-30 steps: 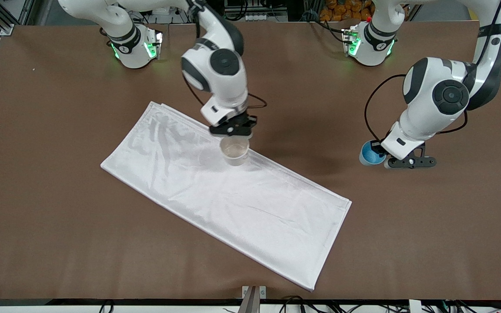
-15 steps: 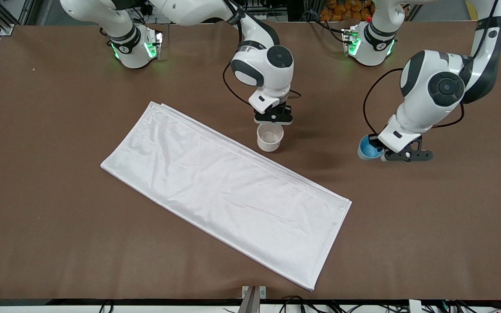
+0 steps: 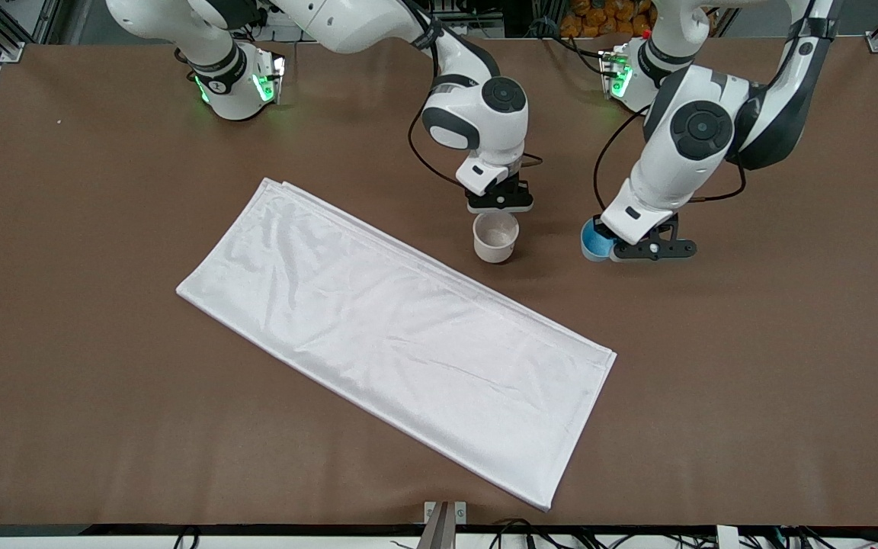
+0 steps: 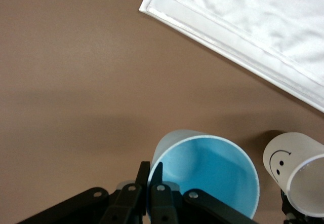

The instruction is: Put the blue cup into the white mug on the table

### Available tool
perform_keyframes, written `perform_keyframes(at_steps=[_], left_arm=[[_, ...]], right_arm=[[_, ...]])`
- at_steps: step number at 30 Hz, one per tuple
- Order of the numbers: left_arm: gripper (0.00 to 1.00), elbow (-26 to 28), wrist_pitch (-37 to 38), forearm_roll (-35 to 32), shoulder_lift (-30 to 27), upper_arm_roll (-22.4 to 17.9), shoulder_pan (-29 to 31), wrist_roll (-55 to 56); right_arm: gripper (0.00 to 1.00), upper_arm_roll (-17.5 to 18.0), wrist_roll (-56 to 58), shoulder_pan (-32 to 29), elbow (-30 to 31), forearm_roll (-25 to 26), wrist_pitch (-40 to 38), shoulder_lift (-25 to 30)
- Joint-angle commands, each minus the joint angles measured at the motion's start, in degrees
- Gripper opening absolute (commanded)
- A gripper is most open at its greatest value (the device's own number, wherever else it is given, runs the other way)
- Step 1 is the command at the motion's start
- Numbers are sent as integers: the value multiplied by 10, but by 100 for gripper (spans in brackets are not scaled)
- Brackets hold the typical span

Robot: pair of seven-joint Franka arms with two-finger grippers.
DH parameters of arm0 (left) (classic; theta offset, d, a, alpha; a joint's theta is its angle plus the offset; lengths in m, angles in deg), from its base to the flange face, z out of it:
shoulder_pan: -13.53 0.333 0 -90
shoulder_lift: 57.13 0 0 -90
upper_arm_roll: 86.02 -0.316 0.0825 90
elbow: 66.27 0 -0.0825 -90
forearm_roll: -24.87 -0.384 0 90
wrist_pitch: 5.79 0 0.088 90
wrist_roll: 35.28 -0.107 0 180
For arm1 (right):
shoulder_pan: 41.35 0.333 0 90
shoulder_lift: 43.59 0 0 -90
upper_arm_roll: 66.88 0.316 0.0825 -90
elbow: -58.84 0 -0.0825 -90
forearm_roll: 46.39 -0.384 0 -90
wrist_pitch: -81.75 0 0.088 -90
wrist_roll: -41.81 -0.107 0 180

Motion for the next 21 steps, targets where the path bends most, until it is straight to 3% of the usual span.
perform_keyframes(at_steps=[1,9,14,15,19,21], left_arm=[[0,9,10,-12,-22,4,6,13],[0,6,15,3,-22,12,4,19],[0,0,15,14,-20,32,3,49],[0,-2,15,17,-19,37,3,56],[0,-3,15,28,-17,54,2,81],[0,-3,14,35,-15,64,2,91]], right_arm=[[100,0,-12,1,-20,13,-4,-8],[100,3,-47,-5,-21,4,-16,25],[100,14,-46,-20,-22,1,-82,75],[100,24,-44,-30,-20,-1,-99,92],[100,121,-31,-126,-17,-2,-191,159],[100,147,-2,-156,-17,-4,-234,189]])
